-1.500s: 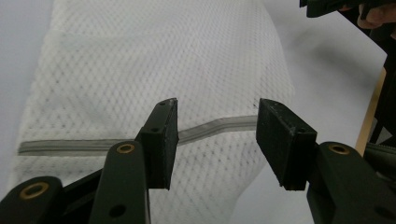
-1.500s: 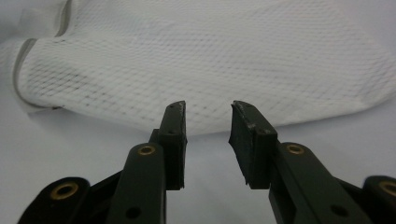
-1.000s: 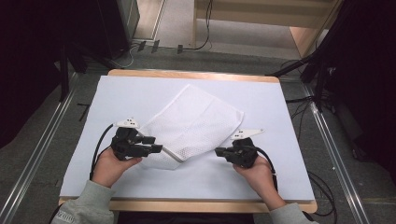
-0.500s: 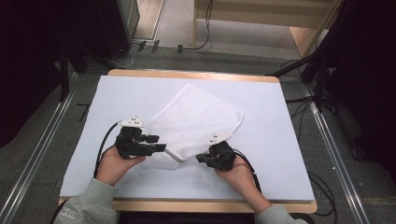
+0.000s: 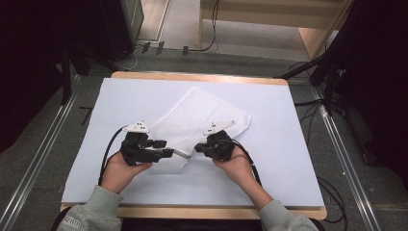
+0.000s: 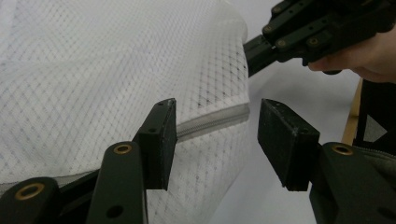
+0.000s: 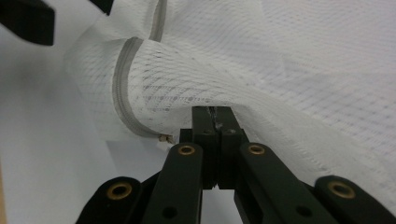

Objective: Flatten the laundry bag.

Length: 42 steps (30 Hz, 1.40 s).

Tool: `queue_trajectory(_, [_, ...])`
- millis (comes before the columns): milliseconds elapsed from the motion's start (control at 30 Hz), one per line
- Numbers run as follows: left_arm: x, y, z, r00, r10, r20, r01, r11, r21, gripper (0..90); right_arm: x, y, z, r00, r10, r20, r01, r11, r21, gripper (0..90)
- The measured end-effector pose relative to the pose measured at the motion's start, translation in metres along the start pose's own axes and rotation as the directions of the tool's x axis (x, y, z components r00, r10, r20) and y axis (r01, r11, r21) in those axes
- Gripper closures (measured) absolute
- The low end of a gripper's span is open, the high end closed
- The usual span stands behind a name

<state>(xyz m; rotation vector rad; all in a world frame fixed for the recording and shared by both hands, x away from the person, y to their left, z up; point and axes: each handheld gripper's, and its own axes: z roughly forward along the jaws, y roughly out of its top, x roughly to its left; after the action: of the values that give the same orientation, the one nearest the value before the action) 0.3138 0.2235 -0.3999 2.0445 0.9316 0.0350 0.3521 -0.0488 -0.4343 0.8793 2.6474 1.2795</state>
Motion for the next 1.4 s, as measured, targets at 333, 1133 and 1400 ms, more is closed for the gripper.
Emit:
queue_trajectory(333, [-0.002, -0.002, -0.005, 0.9998, -0.009, -0.016, 0.008, 0.9998, -0.020, 48.0, -0.015, 0.021, 0.016, 0.9999, 0.006, 0.011, -0.006, 1.000, -0.004, 90.0])
queue_trajectory(1133, [0.020, -0.006, 0.000, 0.9976, -0.037, -0.058, 0.037, 0.9993, 0.000, 48.1, -0.050, 0.018, 0.045, 0.9951, 0.096, 0.022, -0.098, 0.994, 0.057, 87.7])
queue_trajectory(1400, [0.025, -0.007, 0.006, 0.9979, -0.039, -0.052, 0.040, 0.9990, 0.019, 48.3, -0.032, 0.019, 0.015, 0.9980, 0.063, 0.004, -0.063, 0.998, -0.001, 84.0])
